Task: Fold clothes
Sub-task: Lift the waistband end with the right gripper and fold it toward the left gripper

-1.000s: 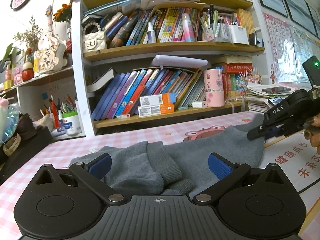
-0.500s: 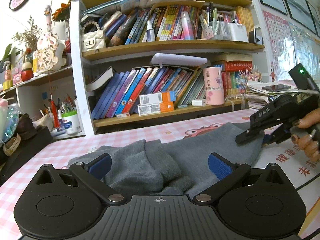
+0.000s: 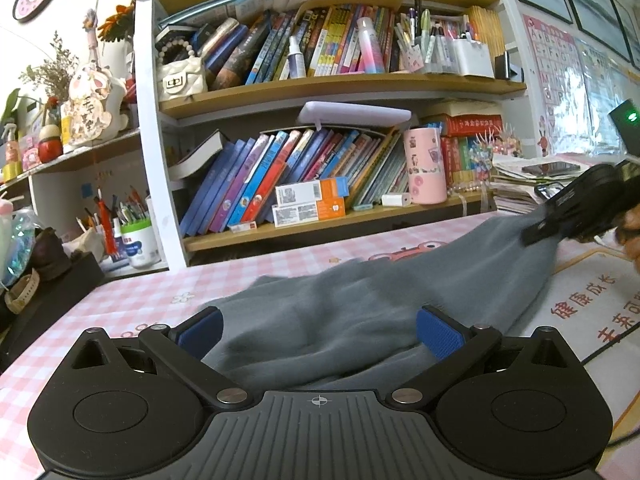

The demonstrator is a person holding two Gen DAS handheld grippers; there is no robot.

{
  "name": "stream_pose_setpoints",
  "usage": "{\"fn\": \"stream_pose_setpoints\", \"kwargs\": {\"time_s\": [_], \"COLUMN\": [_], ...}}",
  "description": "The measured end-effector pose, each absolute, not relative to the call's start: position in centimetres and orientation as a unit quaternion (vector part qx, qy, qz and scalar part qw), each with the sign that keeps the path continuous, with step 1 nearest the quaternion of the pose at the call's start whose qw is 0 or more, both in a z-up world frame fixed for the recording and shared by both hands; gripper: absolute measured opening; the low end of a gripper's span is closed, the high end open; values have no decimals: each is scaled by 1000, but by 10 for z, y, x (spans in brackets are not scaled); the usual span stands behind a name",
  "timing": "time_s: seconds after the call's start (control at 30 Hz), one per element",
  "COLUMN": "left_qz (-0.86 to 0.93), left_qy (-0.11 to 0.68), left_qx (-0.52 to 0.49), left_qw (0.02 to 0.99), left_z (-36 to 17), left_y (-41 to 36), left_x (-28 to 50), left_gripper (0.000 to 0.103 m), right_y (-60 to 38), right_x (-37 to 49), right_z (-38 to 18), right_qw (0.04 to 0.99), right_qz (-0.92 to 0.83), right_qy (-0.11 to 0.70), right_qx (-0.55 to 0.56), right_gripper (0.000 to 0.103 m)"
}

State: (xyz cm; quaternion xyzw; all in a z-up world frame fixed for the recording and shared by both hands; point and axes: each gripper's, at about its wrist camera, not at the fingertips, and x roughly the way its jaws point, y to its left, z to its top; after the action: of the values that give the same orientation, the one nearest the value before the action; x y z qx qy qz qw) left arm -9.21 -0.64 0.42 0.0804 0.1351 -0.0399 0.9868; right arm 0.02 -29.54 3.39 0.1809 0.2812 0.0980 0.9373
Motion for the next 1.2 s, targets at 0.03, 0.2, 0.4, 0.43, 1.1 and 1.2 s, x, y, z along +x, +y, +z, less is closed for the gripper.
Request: {"fn": "stream_pose_setpoints", "kwargs": {"time_s": [0.03,0.2,0.4,0.43,1.1,1.2], "left_qz": [-42,-60,-82,-83,-92,-92], "left_qy": [137,147,163,164,151,150], "left_qx": [82,93,90,89,106,108], "left_qw": [986,983,979,979,979,978], "left_z": [4,3,3,3,2,2], "left_y": [-7,-12,-11,-11,-18,-19], "left_x": [-92,-88,-83,-83,-90,-91], "left_gripper": [103,103,103,103,103,103], "right_y": [-303,-326,-315,-309,-94,-85], "right_x": [-3,-15,-20,-21,-42,-39], "right_z": [36,48,69,76,111,100], "right_qw": [940,949,951,952,884,867], "right_qz": [88,57,85,95,392,407], "right_qy": [276,255,232,224,249,278], "right_qx": [179,176,186,186,-60,-70], "right_gripper": [19,19,19,19,20,25]}}
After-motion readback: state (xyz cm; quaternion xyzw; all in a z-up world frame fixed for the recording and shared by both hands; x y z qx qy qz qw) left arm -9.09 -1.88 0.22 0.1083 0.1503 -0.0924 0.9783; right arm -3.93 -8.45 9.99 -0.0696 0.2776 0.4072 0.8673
